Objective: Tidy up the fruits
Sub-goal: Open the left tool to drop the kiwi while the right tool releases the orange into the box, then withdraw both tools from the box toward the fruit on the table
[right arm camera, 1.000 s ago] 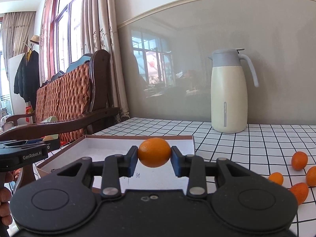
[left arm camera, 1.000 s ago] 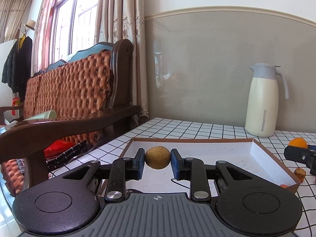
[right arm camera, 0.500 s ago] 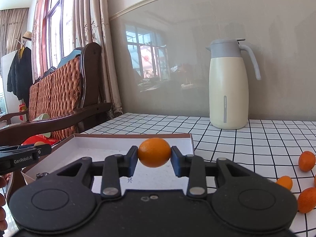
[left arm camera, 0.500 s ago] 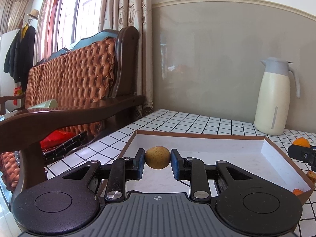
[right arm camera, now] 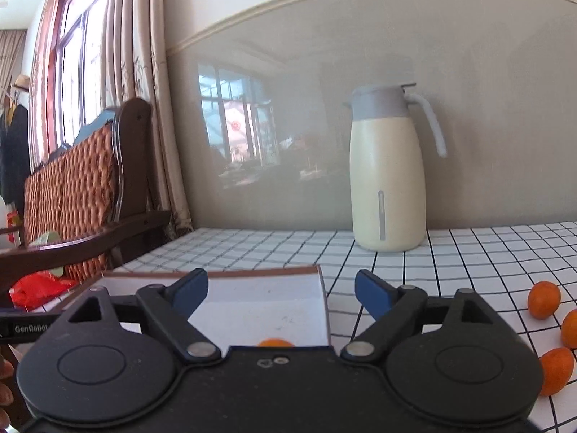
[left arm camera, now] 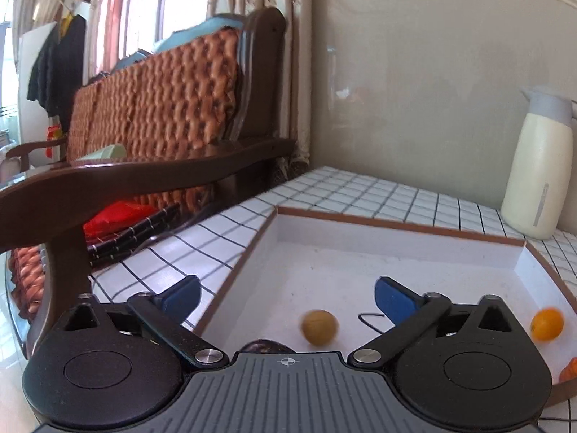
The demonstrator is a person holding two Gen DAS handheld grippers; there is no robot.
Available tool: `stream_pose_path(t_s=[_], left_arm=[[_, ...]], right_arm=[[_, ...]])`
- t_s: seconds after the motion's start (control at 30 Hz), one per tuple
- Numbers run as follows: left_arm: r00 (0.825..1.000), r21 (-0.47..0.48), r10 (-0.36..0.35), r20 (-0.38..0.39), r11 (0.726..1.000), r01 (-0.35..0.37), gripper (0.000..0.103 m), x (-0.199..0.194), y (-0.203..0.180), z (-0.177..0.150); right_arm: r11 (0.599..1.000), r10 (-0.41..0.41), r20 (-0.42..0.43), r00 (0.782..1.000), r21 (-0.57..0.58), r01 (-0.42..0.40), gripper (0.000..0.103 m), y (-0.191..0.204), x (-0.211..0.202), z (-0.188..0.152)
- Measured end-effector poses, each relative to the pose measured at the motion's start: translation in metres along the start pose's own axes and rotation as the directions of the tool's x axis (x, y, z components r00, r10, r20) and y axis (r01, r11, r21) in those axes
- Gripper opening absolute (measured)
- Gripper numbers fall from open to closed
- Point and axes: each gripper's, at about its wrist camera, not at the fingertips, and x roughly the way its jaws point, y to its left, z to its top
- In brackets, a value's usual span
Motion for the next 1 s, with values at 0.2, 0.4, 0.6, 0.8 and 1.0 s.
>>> stream_pose_path(t_s=[0.2, 0.4, 0.6, 0.8, 1.0], left_arm=[[0.992, 0.040, 0.031, 0.123, 0.999, -0.036, 0.103, -0.023, 0.001, 0.008], [0.987, 0.110, 0.020, 0.162, 0.993, -0.038, 0.103, -0.037, -0.007, 0.007], [0.985, 0.134, 0.020, 0.170, 0.990, -0.043, 0.103, -0.047, -0.013, 0.005], [0.988, 0.143, 0.009, 0.155, 0.989, -0.032, 0.103, -0.054, -0.017, 0.001], [0.995, 0.139, -0.013, 0.103, 0.990, -0.002, 0.103, -0.053, -0.028, -0.006]], right_arm=[[0.999, 0.025, 0.054, 0.998, 0.038, -0.027, 0.097, -0.006, -0.009, 0.007], [0.997, 0.056, 0.033, 0.998, 0.042, -0.057, 0.097, -0.007, -0.009, 0.007], [0.998, 0.068, 0.010, 0.998, 0.017, -0.068, 0.097, -0.005, -0.013, 0.004], [0.997, 0.076, -0.008, 0.997, 0.018, -0.076, 0.097, -0.012, -0.022, 0.002], [0.996, 0.075, -0.026, 0.997, 0.054, -0.073, 0.097, -0.027, -0.034, 0.001]])
